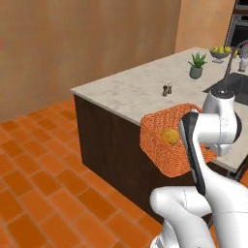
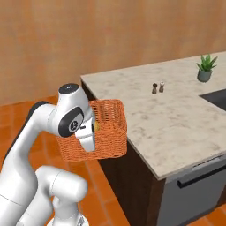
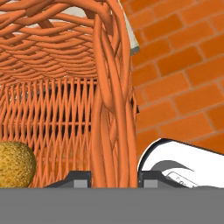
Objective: Open the cabinet, pick up the bread from the cabinet and place it in the basket. Then move the basket to the dining counter.
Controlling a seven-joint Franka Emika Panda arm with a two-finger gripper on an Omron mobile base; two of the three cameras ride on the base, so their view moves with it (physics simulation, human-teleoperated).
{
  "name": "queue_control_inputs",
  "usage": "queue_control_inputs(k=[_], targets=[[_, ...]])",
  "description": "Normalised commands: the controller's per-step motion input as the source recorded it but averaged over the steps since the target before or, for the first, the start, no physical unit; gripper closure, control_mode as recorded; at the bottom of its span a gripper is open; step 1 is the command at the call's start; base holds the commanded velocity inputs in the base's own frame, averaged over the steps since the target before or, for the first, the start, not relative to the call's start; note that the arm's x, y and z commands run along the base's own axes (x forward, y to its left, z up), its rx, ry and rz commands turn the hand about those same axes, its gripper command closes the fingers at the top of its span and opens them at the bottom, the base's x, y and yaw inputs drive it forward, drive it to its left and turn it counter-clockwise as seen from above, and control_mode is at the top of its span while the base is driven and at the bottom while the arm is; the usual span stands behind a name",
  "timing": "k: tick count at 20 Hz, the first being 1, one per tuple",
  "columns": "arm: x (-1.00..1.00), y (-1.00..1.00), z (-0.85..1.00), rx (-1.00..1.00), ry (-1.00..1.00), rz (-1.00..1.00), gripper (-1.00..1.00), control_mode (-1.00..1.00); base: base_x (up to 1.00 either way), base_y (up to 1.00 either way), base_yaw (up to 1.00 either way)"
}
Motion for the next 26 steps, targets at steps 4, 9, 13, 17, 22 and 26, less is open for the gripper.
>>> queue_control_inputs(k=[4, 9, 13, 17, 22, 26], targets=[[0.00, 0.00, 0.00, 0.00, 0.00, 0.00, 1.00, 1.00, 1.00, 1.00, -0.10], [0.00, 0.00, 0.00, 0.00, 0.00, 0.00, 1.00, 1.00, 1.00, 1.00, -0.17], [0.00, 0.00, 0.00, 0.00, 0.00, 0.00, 1.00, 1.00, 1.00, 1.00, -0.23], [0.00, 0.00, 0.00, 0.00, 0.00, 0.00, 1.00, 1.00, 1.00, 1.00, -0.40], [0.00, 0.00, 0.00, 0.00, 0.00, 0.00, 1.00, 1.00, 1.00, 0.93, -0.57], [0.00, 0.00, 0.00, 0.00, 0.00, 0.00, 1.00, 1.00, 1.00, 0.91, -0.59]])
